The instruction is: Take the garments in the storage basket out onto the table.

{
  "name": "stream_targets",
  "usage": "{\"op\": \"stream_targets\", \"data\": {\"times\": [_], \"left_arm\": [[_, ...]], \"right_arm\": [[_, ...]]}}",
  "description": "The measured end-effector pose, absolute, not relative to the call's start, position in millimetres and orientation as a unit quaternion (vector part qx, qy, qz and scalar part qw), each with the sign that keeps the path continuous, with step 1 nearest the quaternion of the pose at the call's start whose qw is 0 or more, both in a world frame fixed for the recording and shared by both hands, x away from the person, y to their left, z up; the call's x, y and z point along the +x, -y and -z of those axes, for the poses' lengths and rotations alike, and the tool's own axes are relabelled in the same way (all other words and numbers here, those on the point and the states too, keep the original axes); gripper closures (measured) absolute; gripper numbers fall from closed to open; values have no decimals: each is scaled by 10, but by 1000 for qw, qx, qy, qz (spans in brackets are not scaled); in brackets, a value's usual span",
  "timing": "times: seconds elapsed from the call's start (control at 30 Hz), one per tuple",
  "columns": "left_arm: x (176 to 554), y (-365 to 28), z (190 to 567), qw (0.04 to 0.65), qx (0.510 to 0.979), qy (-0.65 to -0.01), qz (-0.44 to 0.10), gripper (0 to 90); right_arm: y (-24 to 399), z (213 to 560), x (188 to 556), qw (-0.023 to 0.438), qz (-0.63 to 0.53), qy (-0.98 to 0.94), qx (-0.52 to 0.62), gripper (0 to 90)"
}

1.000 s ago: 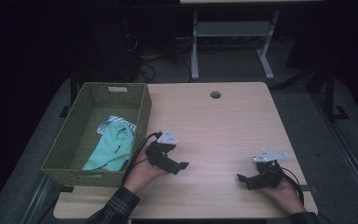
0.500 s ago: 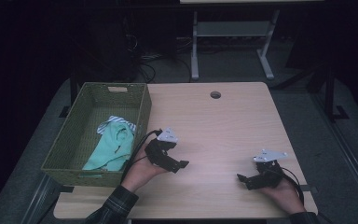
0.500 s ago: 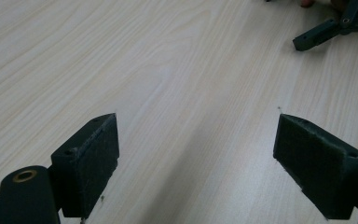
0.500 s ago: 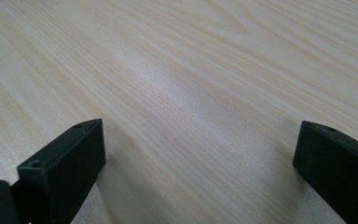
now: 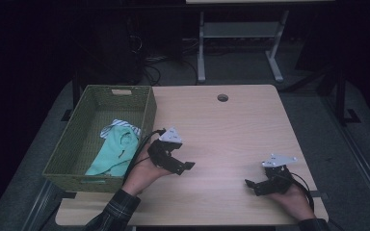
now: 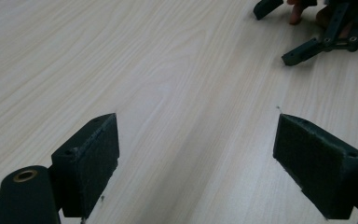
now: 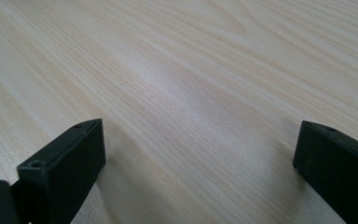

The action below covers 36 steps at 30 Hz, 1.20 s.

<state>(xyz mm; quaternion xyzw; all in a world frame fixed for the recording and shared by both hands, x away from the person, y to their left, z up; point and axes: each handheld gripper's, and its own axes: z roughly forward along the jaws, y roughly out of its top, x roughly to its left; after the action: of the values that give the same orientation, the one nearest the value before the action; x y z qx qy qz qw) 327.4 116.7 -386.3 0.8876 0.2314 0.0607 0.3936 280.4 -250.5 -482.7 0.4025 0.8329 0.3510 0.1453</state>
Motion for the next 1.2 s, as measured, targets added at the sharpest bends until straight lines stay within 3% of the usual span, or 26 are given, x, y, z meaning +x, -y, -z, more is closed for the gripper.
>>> {"op": "stream_targets", "data": {"times": [1.2], "left_arm": [[3317, -1501, 3563, 410, 874, -247, -83, 142]], "right_arm": [[2500, 4827, 2804, 146, -350, -832, 404, 17]]}}
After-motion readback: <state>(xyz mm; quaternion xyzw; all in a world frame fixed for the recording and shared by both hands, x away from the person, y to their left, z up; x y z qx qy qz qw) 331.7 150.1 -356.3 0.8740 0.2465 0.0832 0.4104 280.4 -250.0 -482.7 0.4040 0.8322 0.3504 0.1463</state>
